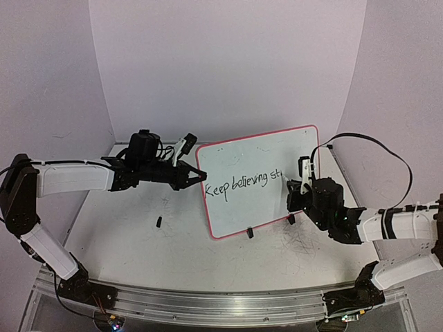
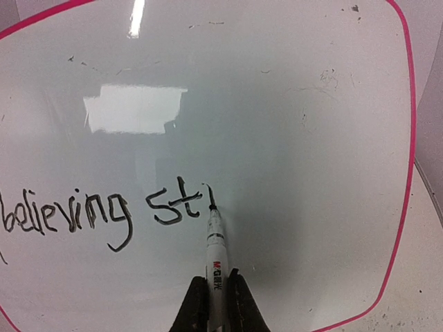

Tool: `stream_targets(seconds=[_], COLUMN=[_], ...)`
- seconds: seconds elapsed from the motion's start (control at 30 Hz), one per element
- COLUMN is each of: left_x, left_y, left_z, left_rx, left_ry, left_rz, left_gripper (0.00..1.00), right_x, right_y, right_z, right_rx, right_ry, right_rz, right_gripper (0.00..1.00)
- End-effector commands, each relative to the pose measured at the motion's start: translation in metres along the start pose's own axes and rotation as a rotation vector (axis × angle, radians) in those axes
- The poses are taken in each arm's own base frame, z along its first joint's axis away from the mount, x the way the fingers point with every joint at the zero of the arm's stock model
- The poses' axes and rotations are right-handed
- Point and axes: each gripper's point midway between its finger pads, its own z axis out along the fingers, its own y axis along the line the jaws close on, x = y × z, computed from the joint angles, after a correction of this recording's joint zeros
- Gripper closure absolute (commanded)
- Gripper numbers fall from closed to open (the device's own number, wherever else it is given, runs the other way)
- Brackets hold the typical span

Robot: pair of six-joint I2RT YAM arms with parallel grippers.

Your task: Write a sentence on the whiteboard

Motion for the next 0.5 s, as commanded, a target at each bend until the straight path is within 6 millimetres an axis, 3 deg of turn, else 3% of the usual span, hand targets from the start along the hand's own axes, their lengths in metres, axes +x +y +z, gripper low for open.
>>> stream_targets(seconds=[0.0, 0.47], left_x=[0.009, 0.010], left_y=[0.011, 0.012], left_z=[-0.002, -0.002], left_rx=[-0.076, -0.079], left_ry=[0.035, 0.036], left_rz=[0.093, 0.092], left_gripper=[1.00, 1.00], right_x=[-0.038, -0.025], right_y=[0.001, -0.005], right_z=[0.001, 0.002], right_rx=[0.014, 0.044], right_ry=[-0.096, -0.063], right_rz=[0.031, 0.034], right_gripper=[1.00, 1.00])
